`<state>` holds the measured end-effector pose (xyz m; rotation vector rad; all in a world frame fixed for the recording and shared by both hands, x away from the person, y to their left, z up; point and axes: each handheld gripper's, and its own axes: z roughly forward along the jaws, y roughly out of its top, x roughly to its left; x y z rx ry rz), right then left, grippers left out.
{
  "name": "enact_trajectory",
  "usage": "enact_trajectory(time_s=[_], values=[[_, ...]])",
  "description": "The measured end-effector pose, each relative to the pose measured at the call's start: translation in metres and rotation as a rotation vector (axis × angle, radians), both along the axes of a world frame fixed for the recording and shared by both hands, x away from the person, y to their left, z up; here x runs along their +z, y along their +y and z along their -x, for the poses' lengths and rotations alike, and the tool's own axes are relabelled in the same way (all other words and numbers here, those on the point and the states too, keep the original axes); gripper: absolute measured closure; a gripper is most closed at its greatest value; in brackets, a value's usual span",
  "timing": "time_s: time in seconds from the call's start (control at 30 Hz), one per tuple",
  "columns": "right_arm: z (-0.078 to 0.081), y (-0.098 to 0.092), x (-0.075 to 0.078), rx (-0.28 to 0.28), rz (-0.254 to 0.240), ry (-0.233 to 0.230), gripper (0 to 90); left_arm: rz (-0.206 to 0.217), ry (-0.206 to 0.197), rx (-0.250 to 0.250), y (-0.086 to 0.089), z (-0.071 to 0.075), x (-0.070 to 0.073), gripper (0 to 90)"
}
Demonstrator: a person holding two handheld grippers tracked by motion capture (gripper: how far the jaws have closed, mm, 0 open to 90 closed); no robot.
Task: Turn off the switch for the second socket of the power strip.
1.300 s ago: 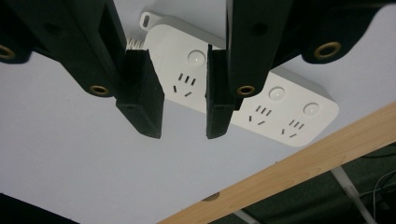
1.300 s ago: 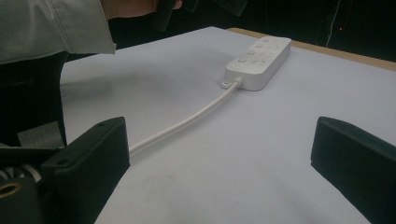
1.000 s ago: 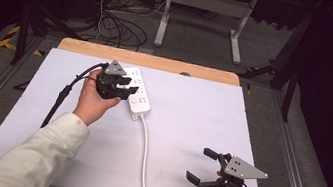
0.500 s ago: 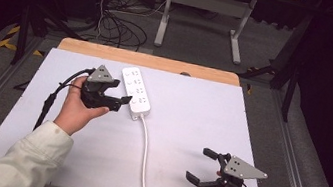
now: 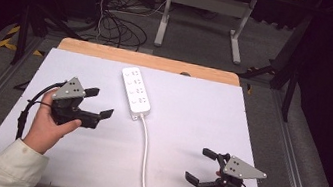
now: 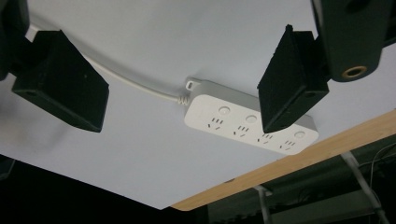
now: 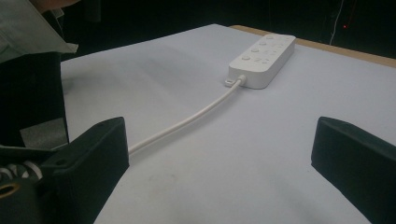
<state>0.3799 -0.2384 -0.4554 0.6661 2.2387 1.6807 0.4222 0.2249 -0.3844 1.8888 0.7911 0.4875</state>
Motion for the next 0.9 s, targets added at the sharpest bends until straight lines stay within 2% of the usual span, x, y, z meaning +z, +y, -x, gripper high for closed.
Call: enact_trajectory(time_s=[0.03, 0.07, 0.1, 0.17, 0.23, 0.4, 0.5, 0.7, 0.9], values=[[0.000, 0.000, 0.000, 0.007, -0.008, 0.006, 3.8, 0.011, 0.006, -0.006, 0.002, 0.004, -0.002, 14.9], [0.000, 0.000, 0.000, 0.009, -0.011, 0.008, 3.7, 0.007, -0.004, -0.009, 0.006, 0.006, -0.003, 14.3], [0.000, 0.000, 0.000, 0.009, -0.011, 0.008, 3.7, 0.023, 0.005, -0.015, 0.007, 0.010, -0.005, 13.8], [0.000, 0.000, 0.000, 0.009, -0.009, 0.007, 3.7, 0.022, -0.001, -0.041, 0.013, 0.016, -0.010, 12.0], [0.000, 0.000, 0.000, 0.009, -0.009, 0.006, 3.7, 0.002, -0.024, -0.038, 0.019, 0.025, -0.017, 11.8], [0.000, 0.000, 0.000, 0.021, -0.013, 0.008, 3.2, -0.013, -0.031, -0.036, 0.024, 0.034, -0.027, 11.5], [0.000, 0.000, 0.000, 0.028, -0.014, 0.008, 3.1, 0.017, -0.027, -0.063, 0.029, 0.040, -0.038, 9.7], [-0.001, 0.001, 0.000, 0.027, 0.001, 0.014, 3.2, 0.045, -0.025, -0.044, 0.039, 0.046, -0.052, 9.0], [-0.001, 0.003, -0.001, 0.022, 0.020, 0.007, 3.4, 0.058, -0.025, -0.063, 0.050, 0.051, -0.070, 8.6]])
